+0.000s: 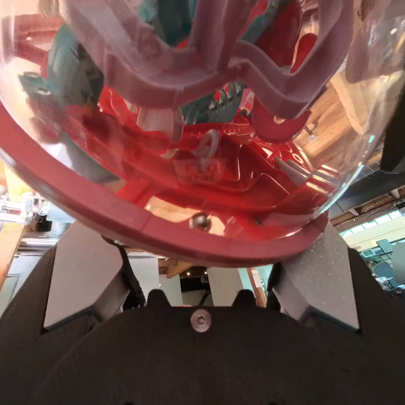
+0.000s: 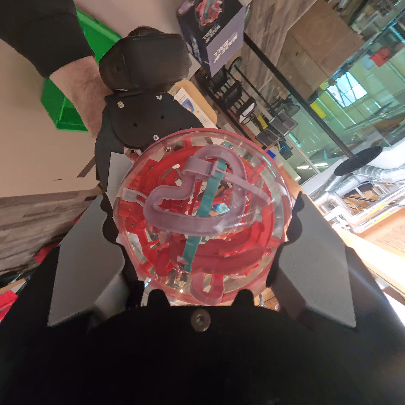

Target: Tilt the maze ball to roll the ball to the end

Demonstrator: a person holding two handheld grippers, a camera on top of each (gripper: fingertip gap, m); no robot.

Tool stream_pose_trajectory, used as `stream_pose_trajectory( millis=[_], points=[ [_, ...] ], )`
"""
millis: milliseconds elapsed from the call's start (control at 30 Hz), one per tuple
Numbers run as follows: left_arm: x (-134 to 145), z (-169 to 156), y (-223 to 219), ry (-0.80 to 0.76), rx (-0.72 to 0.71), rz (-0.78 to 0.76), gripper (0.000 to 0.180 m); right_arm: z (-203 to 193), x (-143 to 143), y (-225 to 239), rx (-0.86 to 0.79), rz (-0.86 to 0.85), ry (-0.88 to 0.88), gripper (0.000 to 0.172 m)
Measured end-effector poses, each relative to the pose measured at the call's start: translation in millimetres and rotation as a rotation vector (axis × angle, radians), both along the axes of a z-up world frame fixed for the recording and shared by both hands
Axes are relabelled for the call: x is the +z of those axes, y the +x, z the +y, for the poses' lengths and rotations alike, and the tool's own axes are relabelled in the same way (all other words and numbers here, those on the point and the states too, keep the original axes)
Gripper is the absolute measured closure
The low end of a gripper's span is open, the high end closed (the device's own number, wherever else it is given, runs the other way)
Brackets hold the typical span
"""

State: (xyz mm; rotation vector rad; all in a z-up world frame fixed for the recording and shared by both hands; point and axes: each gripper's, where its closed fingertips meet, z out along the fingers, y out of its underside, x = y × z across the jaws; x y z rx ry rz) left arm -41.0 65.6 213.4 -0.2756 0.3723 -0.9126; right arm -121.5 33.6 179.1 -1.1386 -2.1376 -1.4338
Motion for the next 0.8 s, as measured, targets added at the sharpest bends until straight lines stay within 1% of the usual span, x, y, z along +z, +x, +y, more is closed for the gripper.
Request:
stream_pose_trajectory(
  millis=[167, 300, 467, 567, 667, 800],
  points=[
    [4, -12, -2, 0.053, 0.014, 0.046, 0.024, -12, 8, -4, 0.047, 0.079, 0.042, 0.016],
    [12, -22, -3, 0.115, 0.073, 0.056, 0.026, -25, 19, -1, 0.104, 0.146, 0.090, 0.016],
    [41, -45, -5, 0.224, 0.146, 0.081, 0.026, -47, 49, 3, 0.171, 0.219, 0.202, 0.016],
    [57, -62, -5, 0.298, 0.232, 0.133, 0.026, -69, 65, 5, 0.254, 0.266, 0.282, 0.016],
    [69, -76, -3, 0.359, 0.309, 0.189, 0.025, -86, 79, 10, 0.319, 0.324, 0.361, 0.015],
    [82, -92, 3, 0.411, 0.373, 0.209, 0.027, -103, 94, 20, 0.350, 0.364, 0.447, 0.015]
  ],
)
